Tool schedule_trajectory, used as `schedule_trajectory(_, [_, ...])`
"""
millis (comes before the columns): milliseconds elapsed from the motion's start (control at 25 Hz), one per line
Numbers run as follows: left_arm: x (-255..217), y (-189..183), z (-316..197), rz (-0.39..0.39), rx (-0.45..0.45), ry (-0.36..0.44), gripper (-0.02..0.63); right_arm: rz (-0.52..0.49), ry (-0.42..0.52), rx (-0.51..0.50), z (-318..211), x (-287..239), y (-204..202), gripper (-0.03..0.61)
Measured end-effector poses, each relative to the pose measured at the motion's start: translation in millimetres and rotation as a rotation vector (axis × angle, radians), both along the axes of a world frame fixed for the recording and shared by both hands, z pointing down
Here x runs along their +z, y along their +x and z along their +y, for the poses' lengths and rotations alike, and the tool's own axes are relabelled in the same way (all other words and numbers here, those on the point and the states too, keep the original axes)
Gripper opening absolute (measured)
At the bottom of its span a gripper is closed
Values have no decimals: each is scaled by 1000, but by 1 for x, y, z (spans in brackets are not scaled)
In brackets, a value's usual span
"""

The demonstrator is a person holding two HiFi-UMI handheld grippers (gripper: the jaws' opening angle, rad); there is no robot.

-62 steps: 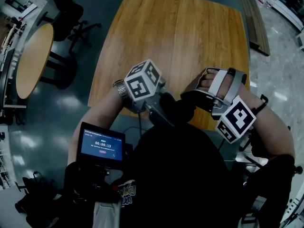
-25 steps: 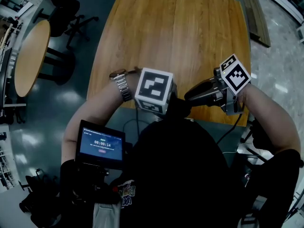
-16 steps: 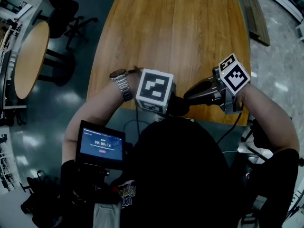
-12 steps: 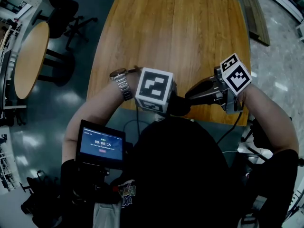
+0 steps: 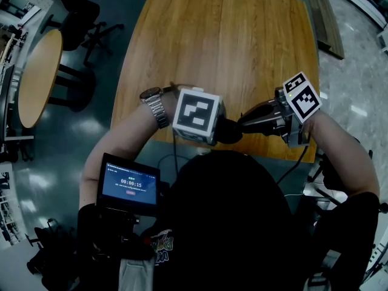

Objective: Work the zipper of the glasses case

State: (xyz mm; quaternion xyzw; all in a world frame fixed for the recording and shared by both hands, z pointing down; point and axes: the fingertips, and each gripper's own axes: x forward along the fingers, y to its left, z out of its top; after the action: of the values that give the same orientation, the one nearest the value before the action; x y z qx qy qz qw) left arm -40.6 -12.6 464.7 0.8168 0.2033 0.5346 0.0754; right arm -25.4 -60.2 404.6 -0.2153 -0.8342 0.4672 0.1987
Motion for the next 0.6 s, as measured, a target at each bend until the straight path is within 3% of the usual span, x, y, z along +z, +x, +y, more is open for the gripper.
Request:
schedule_trajectory(160, [7,1,-21,-2,-1,146,252,-3,-58,100,-6,4,-2,37])
schedule_trajectory(440, [19,-1,-34,2,-17,254,252,-16,-51,257,-16,8,0,8])
schedule_trajectory(520, [19,3,-36,45,-52,246,252,-38,30,270,-18,5,2,6])
schedule_trajectory(600, [13,8,-29,113,-98,153,252,-69,236,231,-14,-5,2,5])
